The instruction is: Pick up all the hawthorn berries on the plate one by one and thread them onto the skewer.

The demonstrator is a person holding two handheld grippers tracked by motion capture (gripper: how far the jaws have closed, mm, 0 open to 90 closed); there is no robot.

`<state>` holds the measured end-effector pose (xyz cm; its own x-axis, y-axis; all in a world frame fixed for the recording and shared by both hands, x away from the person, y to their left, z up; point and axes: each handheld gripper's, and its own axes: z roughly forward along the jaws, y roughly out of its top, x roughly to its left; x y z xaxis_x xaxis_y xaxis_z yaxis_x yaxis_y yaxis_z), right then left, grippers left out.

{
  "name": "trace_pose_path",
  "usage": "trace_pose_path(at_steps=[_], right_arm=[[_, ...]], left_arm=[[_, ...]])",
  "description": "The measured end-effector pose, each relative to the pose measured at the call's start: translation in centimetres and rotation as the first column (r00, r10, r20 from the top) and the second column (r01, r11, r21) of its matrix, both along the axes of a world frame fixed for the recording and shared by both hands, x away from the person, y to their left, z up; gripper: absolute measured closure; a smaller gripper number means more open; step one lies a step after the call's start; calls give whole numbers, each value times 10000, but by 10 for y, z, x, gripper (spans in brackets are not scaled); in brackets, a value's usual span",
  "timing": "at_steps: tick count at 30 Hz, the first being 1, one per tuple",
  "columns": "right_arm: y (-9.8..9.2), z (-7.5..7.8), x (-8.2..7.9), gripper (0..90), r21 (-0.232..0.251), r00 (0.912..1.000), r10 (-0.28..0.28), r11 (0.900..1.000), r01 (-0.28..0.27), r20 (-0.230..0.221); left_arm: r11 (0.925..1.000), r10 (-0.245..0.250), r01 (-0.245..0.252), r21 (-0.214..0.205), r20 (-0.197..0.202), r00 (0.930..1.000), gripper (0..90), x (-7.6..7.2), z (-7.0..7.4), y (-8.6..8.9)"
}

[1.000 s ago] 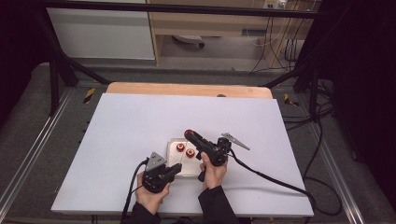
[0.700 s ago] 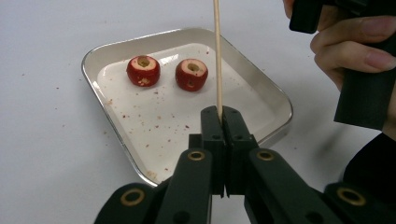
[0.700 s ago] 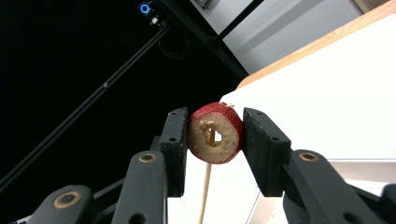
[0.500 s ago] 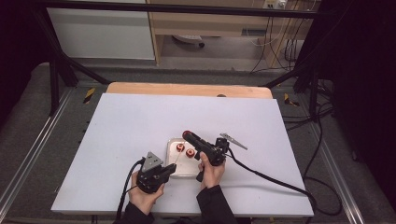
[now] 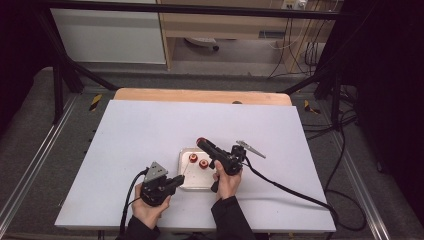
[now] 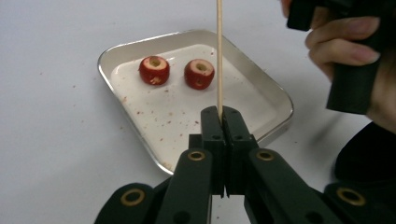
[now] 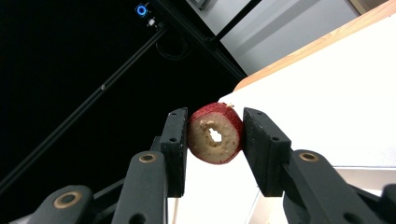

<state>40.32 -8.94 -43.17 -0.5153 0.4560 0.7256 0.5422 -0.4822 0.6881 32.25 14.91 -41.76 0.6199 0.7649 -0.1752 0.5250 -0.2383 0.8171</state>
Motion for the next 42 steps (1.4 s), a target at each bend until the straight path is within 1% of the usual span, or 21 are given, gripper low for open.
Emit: trace_pose_path(at_steps=[1,3,4,5,6,7,8,9,11,13,16,20,23,25,30,32,35,36,40,42], right_arm=[[0,-1,0,623,35,10000,-2,10000,2,70],[0,0,1,622,206,9999,-121,9997,119,96],[-1,1,1,622,228,9999,-109,9997,107,60],[-2,2,1,621,241,9999,-136,9996,135,56],[-3,4,1,621,300,10000,-89,9995,88,14],[-3,6,2,621,350,10000,-24,9994,25,-27],[-4,7,2,620,336,10000,16,9994,-17,29],[-5,9,2,620,378,10000,68,9993,-67,-8],[-6,10,2,620,276,9999,108,9996,-108,19],[-5,9,2,620,253,9999,131,9996,-132,19],[-5,7,2,619,160,9998,133,9998,-135,140],[-5,8,1,619,165,9996,137,9998,-141,258],[-4,8,0,619,228,9994,156,9996,-163,312],[-4,7,-1,619,199,9994,165,9997,-172,317],[-3,5,-1,619,173,9991,159,9997,-166,384],[-3,5,-1,618,162,9993,159,9997,-164,350],[-3,4,-1,619,145,9992,171,9997,-176,353],[-3,4,-2,619,152,9992,175,9997,-180,351],[-2,4,-2,619,138,9991,229,9996,-234,349],[-2,3,-2,619,80,9989,230,9997,-233,416]], left_arm=[[10000,10,-10,23,3,10000,890,-1,-1,-1],[9999,-81,79,-67,-224,9997,889,-2,-4,0],[9999,-146,146,-8,-380,9992,890,-3,-6,2],[9995,-299,306,108,-568,9979,889,-3,-7,4],[9988,-392,410,268,-648,9971,889,-4,-9,5],[9984,-206,256,513,-950,9953,889,-8,-9,8],[9975,-443,480,518,-702,9965,889,-6,-10,10],[9976,-457,493,486,-729,9963,889,-6,-10,13],[9976,-475,510,469,-736,9962,889,-6,-8,15],[9971,-562,598,465,-745,9956,889,-6,-6,13],[9966,-664,701,438,-810,9945,888,-5,-3,9],[9975,-591,621,333,-871,9944,888,-5,-2,8],[9980,-545,569,278,-823,9951,888,-4,-1,9],[9985,-497,514,212,-772,9958,888,-4,-1,8],[9985,-485,505,231,-808,9956,889,-3,-1,7],[9986,-480,494,163,-777,9958,889,-3,-1,6],[9988,-435,452,211,-752,9962,888,-2,0,5],[9989,-446,458,132,-799,9958,888,-2,0,5],[9993,-346,354,74,-853,9958,888,-1,0,5],[9996,-272,276,27,-823,9962,888,-1,0,5]])
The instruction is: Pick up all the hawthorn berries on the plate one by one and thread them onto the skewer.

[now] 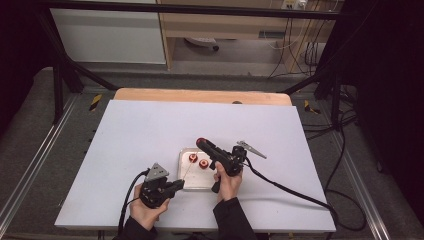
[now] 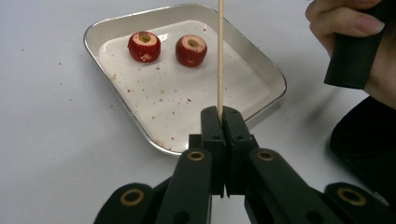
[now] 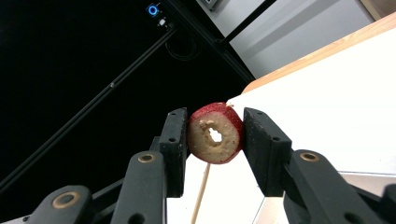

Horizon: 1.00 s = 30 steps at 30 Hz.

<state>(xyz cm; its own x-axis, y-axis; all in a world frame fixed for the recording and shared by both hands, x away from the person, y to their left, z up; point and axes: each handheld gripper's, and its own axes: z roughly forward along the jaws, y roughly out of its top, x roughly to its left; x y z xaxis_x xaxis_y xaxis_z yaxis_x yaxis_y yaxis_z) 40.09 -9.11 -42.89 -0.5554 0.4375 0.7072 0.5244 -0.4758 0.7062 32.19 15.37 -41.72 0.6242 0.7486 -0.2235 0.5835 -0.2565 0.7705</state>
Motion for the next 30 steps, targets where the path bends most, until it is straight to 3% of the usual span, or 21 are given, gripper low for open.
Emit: trace_pose_path(at_steps=[7,15,18,21,24,30], right_arm=[[2,-2,-4,619,70,10000,61,10000,-60,-37],[4,-5,-11,619,-126,9993,363,9993,-363,-39],[7,-10,-14,620,-226,9983,541,9983,-546,-224],[9,-12,-16,619,-442,9972,701,9965,-713,-273],[11,-16,-19,619,-701,9962,822,9940,-840,-274],[11,-17,-23,618,-1049,9972,715,9918,-732,-195]], left_arm=[[9976,436,-429,-534,110,9990,887,-1,2,-14],[9936,865,-826,-767,492,9950,887,8,6,-23],[9955,775,-744,-592,527,9956,887,14,7,-25],[9942,758,-719,-799,474,9960,886,20,7,-25],[9957,696,-659,-651,563,9960,886,25,7,-28],[9968,435,-385,-706,716,9965,886,29,3,-28]])
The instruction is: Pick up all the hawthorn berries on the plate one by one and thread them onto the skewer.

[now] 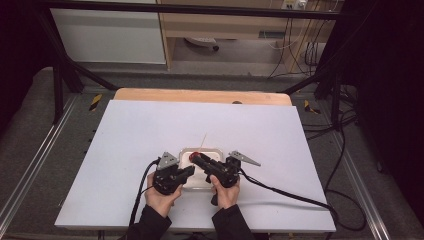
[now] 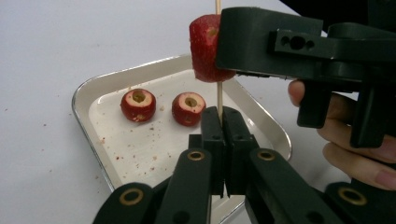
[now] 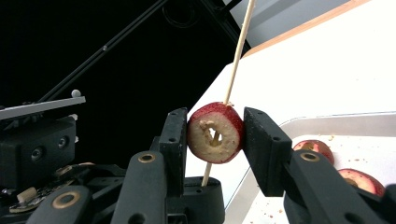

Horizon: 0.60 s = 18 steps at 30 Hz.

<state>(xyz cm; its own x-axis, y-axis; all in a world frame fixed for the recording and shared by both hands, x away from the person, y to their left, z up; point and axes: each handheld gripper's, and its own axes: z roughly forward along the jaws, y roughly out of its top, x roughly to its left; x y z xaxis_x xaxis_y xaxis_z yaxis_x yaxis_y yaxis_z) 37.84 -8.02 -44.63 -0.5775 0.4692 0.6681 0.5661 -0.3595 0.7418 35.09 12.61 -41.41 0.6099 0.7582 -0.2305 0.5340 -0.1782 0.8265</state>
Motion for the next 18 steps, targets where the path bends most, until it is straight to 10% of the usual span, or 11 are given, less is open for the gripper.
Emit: trace_pose_path(at_steps=[12,18], right_arm=[[1,-3,-2,602,-262,9992,314,9991,-320,-228],[-8,11,-1,415,-1382,9990,309,9901,-261,328]], left_arm=[[9991,-365,358,206,366,9987,885,1,-4,5],[9961,-525,491,739,452,9976,884,-9,-6,29]])
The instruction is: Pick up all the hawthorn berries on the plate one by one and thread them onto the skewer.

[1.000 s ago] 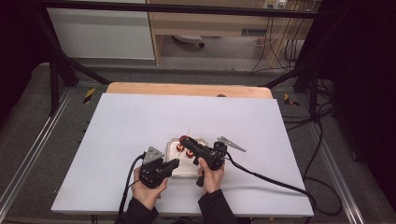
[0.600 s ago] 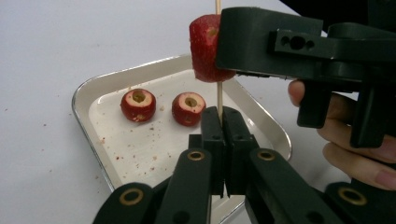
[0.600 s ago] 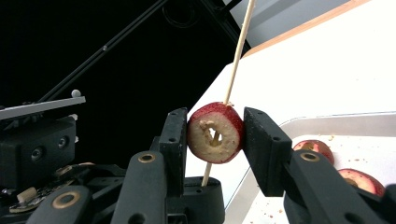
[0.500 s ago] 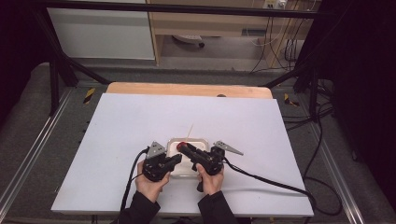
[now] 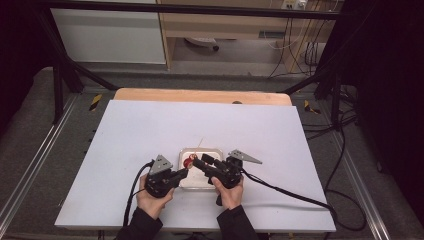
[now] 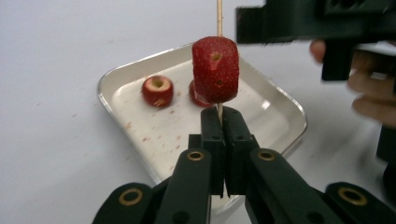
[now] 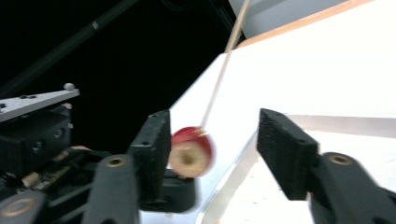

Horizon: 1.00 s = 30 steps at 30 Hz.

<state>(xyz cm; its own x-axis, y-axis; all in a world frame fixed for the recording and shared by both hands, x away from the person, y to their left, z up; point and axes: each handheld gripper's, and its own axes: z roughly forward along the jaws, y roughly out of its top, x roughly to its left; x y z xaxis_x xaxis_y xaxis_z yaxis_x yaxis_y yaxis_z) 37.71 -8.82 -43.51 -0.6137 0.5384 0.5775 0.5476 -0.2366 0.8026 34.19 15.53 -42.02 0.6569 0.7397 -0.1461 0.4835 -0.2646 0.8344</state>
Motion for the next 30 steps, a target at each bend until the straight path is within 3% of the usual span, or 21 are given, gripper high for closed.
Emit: trace_pose_path(at_steps=[3,5,9,11,13,17,18,23,25,26,27,30], right_arm=[[-6,7,3,307,-880,9997,232,9959,-229,17],[-10,10,6,254,-1560,9991,420,9869,-422,-47],[-18,13,14,176,-2819,9967,769,9561,-806,-242],[-21,15,19,157,-3150,9951,881,9440,-979,-453],[-22,18,25,131,-3691,9929,955,9222,-1150,-705],[-15,26,39,121,-5112,9837,1406,8407,-1784,-1121],[-11,28,43,129,-5321,9799,1553,8231,-1986,-1255],[3,33,63,180,-6452,9625,1876,7144,-2708,-1962],[9,34,68,213,-6823,9554,1966,6689,-2950,-2203],[12,34,70,237,-7013,9502,2050,6412,-3115,-2347],[15,35,73,273,-7149,9397,2253,6099,-3419,-2573],[21,35,77,332,-7253,9211,2465,5679,-3892,-3013]], left_arm=[[9991,-71,69,430,65,10000,883,-6,-1,14],[9969,-112,104,782,94,9999,882,-10,-3,23],[9946,-90,90,1033,-7,10000,881,-16,-6,41],[9945,-59,73,1042,-132,9999,882,-18,-8,48],[9925,-80,107,1215,-231,9997,882,-19,-10,52],[9922,-190,229,1228,-325,9993,883,-19,-10,56],[9923,-204,242,1216,-325,9993,882,-19,-10,56],[9900,-241,289,1383,-368,9990,882,-19,-12,57],[9898,-230,282,1397,-382,9990,881,-19,-12,59],[9897,-235,287,1404,-385,9990,881,-18,-12,60],[9902,-208,257,1374,-377,9991,881,-18,-12,61],[9899,-180,237,1396,-425,9989,881,-17,-12,61]])
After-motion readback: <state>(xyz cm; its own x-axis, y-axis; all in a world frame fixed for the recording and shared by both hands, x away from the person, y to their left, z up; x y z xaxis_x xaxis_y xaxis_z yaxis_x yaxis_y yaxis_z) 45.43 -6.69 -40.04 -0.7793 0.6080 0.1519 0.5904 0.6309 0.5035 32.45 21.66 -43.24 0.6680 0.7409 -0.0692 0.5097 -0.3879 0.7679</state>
